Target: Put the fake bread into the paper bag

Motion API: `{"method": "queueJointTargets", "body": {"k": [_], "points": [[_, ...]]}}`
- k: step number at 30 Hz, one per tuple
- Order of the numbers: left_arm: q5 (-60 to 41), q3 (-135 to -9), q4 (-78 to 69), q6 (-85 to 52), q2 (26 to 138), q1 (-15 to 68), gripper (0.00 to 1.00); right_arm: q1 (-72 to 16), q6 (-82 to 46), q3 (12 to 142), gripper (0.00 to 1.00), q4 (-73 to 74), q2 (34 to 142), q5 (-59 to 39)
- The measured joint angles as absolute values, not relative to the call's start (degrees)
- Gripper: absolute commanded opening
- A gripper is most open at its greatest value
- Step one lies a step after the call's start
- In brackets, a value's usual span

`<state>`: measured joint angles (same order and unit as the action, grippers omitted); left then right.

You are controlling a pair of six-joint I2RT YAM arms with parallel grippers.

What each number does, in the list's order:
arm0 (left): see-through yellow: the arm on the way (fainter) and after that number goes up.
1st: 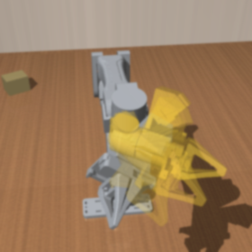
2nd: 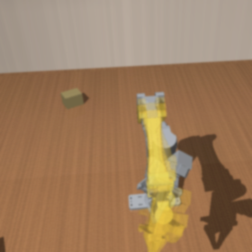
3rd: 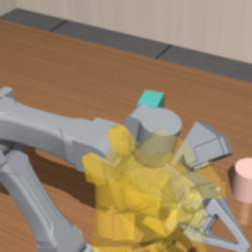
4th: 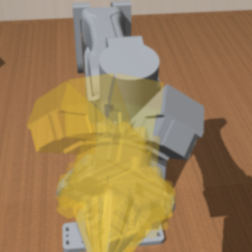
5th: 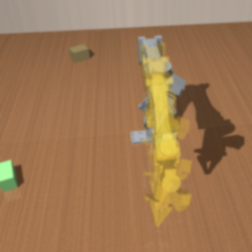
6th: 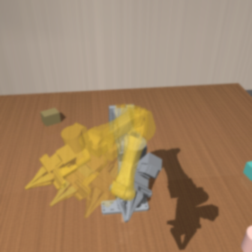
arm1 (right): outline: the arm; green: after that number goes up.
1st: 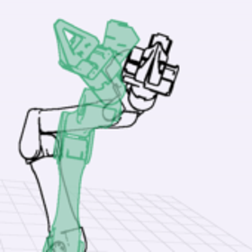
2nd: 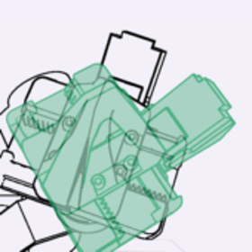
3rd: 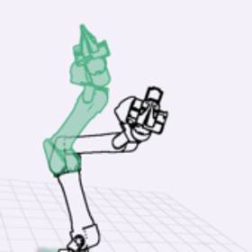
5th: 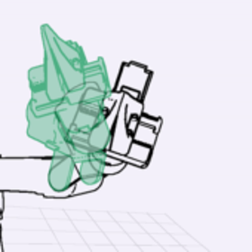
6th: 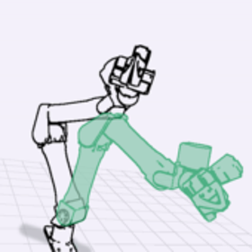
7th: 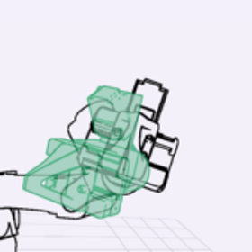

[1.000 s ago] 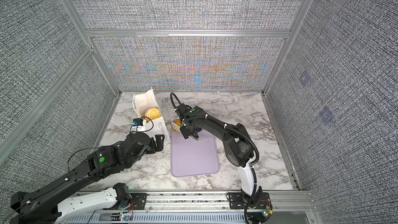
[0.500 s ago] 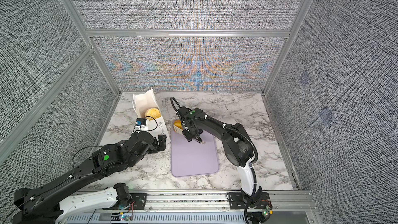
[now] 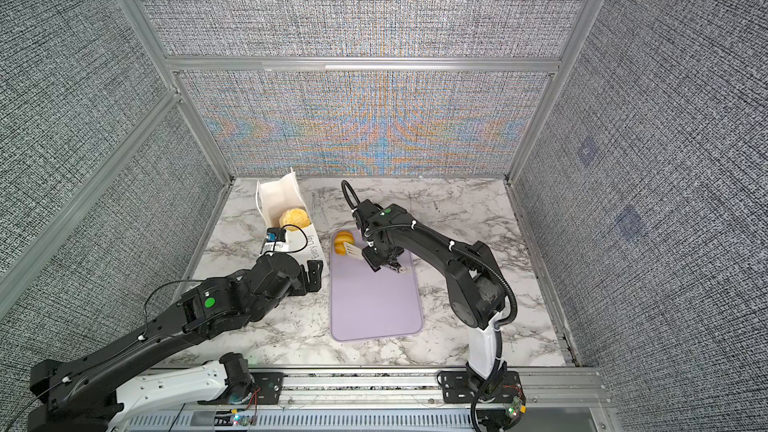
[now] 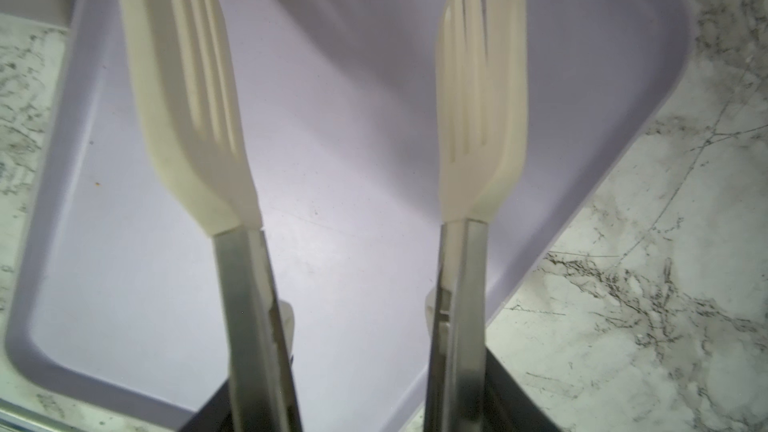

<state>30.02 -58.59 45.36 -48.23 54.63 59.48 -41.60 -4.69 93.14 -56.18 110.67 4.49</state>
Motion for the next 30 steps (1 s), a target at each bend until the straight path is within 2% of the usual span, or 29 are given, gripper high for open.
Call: {"method": "queueJointTargets", "body": {"k": [9, 18, 30], "points": [[30.0, -58.2, 45.1, -48.2, 53.9, 59.9, 0.99, -43.8, -10.3, 97.7, 0.63, -55.5, 114.5, 2.3], [30.0, -56.8, 45.1, -48.2, 52.6, 60.1, 0.99, -44.8, -15.3, 101.9, 0.63, -56.9, 119.0, 5.1], [30.5, -56.2, 45.2, -49.5, 51.7, 60.6, 0.99, -45.9, -16.5, 108.2, 0.63, -58.5, 124.6, 5.7]]}}
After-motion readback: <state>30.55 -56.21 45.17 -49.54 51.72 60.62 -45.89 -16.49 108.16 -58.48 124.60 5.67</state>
